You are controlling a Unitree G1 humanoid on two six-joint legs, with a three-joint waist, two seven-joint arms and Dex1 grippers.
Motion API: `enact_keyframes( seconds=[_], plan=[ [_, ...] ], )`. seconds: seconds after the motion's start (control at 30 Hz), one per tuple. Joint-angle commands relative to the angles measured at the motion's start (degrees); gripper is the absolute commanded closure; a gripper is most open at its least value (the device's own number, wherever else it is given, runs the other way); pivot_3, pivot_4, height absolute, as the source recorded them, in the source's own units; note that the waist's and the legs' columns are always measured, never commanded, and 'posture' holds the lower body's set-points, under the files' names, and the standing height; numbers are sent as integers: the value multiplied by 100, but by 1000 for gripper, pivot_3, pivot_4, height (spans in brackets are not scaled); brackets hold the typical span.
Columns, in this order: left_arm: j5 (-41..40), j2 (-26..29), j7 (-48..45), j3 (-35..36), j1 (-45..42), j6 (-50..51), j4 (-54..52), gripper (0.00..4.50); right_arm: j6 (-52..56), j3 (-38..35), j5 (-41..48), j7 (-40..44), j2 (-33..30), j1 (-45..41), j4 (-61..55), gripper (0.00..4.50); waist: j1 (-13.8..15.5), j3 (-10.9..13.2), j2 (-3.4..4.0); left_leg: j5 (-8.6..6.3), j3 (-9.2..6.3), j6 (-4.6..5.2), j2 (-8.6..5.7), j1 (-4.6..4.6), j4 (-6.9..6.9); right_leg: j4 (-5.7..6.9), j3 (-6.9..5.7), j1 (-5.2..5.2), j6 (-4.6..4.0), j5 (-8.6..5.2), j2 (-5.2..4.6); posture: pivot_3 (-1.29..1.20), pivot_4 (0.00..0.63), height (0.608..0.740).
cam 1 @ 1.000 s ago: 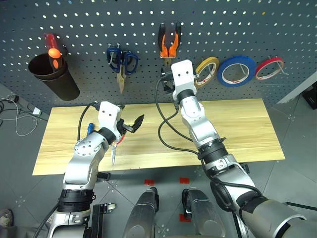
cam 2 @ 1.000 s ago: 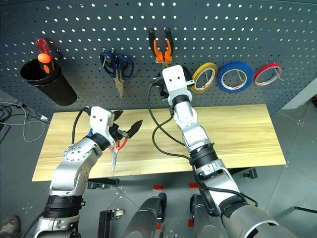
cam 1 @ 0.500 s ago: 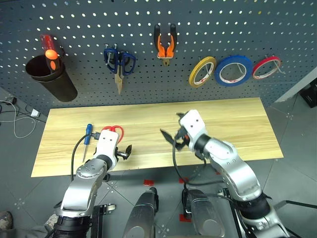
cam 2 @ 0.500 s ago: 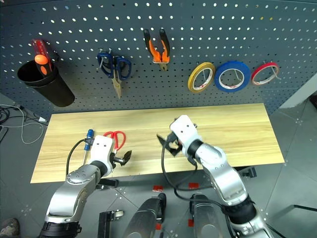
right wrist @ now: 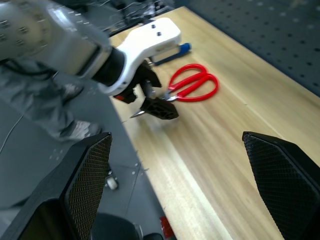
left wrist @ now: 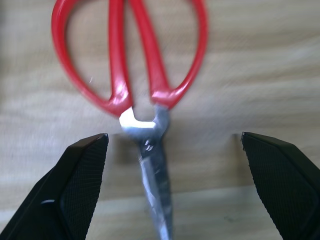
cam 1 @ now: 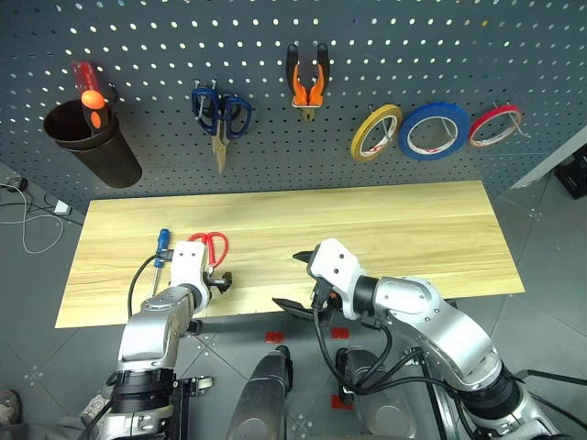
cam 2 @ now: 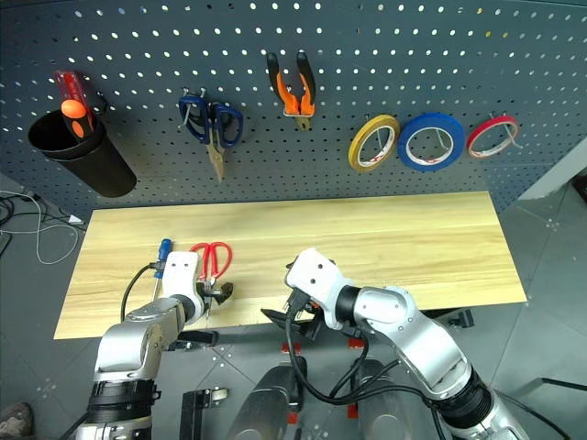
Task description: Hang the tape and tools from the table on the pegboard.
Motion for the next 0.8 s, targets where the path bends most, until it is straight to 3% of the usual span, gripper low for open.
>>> enact_keyframes(
  seconds=[0.03,0.27,0.37,0.77,0.8],
  plan=[
    [161,8,241,104,90,-51,31,0,-27,47,151,132,-30,-33,-276,32,2,0,0,0,0,0,0,0,-1,-2,0,0,0,0,0,-56,393,740],
    [-33,-64,141,227,-144,74,689,0,-44,67,187,160,-103,-102,-273,32,25,0,0,-5,-3,8,0,0,-1,-4,-2,3,1,1,0,-55,392,740],
    [-95,-58,27,234,-347,137,1216,606,-15,67,242,187,-136,-155,-272,0,60,0,1,-6,-4,10,0,1,0,-3,-5,6,4,2,0,-61,392,740],
    [-69,214,-347,64,-565,143,1995,4191,17,-68,397,412,-354,-315,-246,0,68,-5,13,-11,-6,17,0,65,-22,-22,-4,67,11,6,-2,-74,379,740],
    [-62,230,-372,47,-533,139,1971,4219,17,-76,407,402,-358,-318,-242,0,68,-6,14,-11,-5,17,-1,78,-33,-27,-3,76,12,5,-3,-74,379,740]
  ],
)
